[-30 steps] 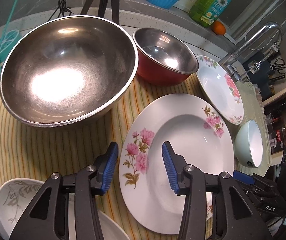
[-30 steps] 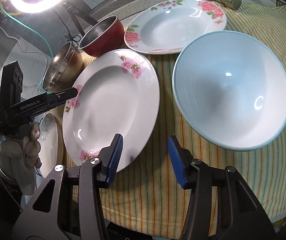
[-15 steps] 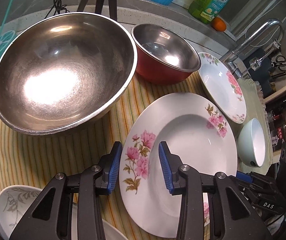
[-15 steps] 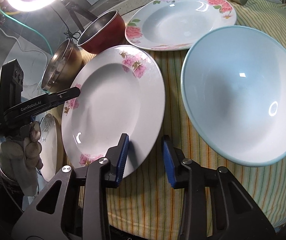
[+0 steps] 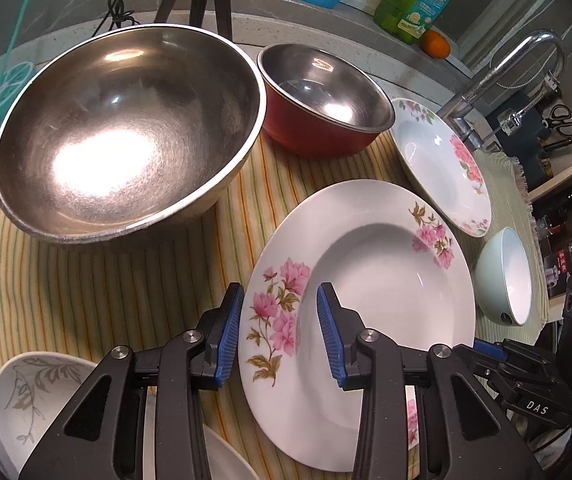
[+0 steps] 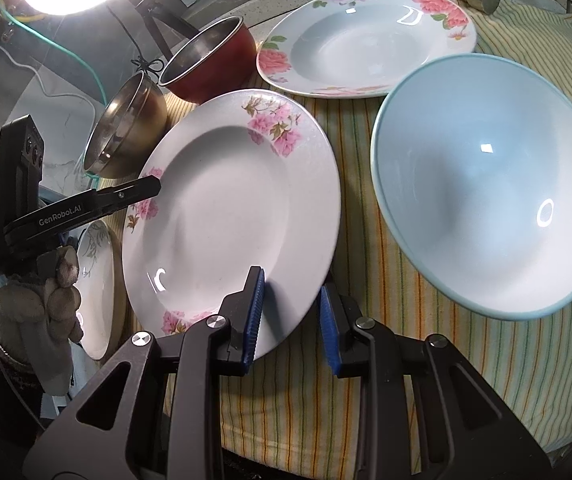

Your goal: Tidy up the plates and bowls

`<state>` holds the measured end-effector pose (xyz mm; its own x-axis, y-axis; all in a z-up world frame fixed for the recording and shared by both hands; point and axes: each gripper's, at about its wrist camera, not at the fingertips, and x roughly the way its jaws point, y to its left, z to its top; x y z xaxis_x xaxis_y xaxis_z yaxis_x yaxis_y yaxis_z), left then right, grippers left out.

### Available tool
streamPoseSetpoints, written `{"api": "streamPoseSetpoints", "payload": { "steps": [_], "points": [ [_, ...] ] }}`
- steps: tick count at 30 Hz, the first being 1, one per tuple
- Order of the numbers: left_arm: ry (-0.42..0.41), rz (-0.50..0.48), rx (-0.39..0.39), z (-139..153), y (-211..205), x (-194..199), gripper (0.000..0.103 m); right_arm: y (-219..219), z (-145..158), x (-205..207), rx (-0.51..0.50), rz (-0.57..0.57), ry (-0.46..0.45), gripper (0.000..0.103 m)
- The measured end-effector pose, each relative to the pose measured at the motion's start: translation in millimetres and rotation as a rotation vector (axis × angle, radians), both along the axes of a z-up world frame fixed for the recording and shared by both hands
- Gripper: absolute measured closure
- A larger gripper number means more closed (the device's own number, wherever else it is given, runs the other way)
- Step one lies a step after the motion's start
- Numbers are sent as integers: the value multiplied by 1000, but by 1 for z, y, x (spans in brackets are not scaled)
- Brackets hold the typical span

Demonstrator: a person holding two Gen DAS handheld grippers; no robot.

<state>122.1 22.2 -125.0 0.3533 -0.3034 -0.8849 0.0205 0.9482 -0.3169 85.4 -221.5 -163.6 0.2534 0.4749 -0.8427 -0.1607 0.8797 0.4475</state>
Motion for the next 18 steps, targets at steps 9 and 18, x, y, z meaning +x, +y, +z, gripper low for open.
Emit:
{"api": "streamPoseSetpoints", "payload": {
  "steps": [9,18],
  "points": [
    [8,-7,16,1,-3,-11,67,3,-2,-5,-3,6,3,75],
    [9,-30,32,2,-10,-23,67,6,-5,-14,-9,-1,6,75]
  ]
}}
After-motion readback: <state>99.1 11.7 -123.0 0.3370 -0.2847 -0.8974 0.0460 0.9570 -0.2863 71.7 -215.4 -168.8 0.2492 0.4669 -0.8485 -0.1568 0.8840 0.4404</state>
